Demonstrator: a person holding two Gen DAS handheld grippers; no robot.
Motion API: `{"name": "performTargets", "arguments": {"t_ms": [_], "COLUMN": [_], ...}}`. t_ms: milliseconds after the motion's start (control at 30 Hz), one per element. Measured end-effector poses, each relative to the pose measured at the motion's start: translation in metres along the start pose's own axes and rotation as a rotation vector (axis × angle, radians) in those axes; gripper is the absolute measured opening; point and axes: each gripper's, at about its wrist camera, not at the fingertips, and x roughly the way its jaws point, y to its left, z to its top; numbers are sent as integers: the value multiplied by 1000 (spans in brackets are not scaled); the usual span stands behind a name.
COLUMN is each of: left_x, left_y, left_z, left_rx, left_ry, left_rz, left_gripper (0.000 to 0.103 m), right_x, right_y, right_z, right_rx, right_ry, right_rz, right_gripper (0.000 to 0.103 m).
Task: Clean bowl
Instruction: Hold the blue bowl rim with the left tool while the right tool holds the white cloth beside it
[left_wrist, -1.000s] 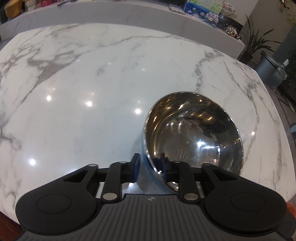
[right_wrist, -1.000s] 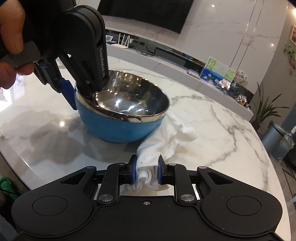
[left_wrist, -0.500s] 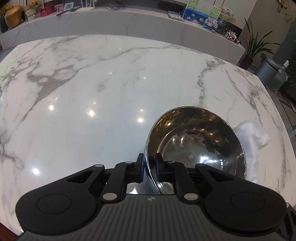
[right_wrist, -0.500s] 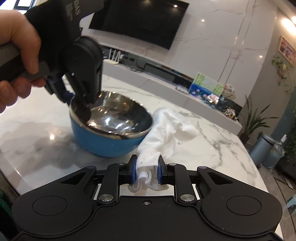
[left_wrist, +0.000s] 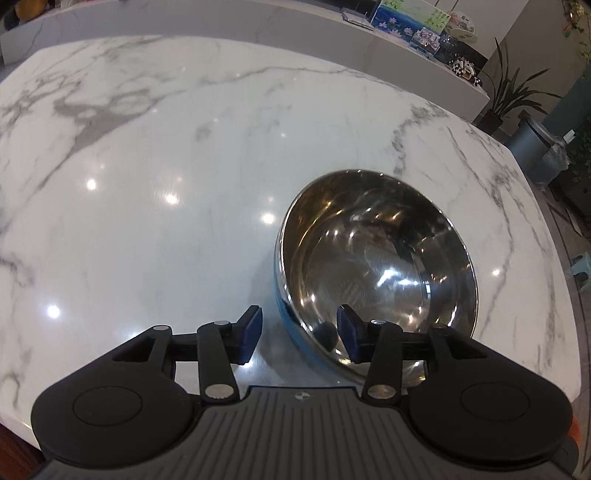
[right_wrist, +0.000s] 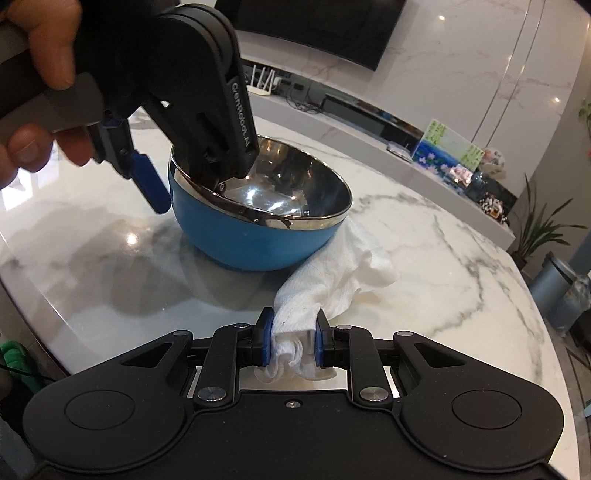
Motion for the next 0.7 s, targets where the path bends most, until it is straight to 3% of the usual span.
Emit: {"name": "performTargets", "arguments": {"t_ms": [133,267,700], "left_x": [-2,-5,-3], "left_y": [0,-6,-9], "left_z": [-3,-2,9], "left_rx": [0,44,80], "left_ry": [-1,-13,-62], "left_rz": [-11,12,59], "left_gripper": [41,26,15], "right_x": [2,-2,-24], "right_y": [4,2,-4], "right_z": [-4,-3,3], "right_rx": [0,6,70], "right_ry": [-3,-14,-92], "right_rz": [-4,-18,-73], "right_gripper": [19,19,19]}}
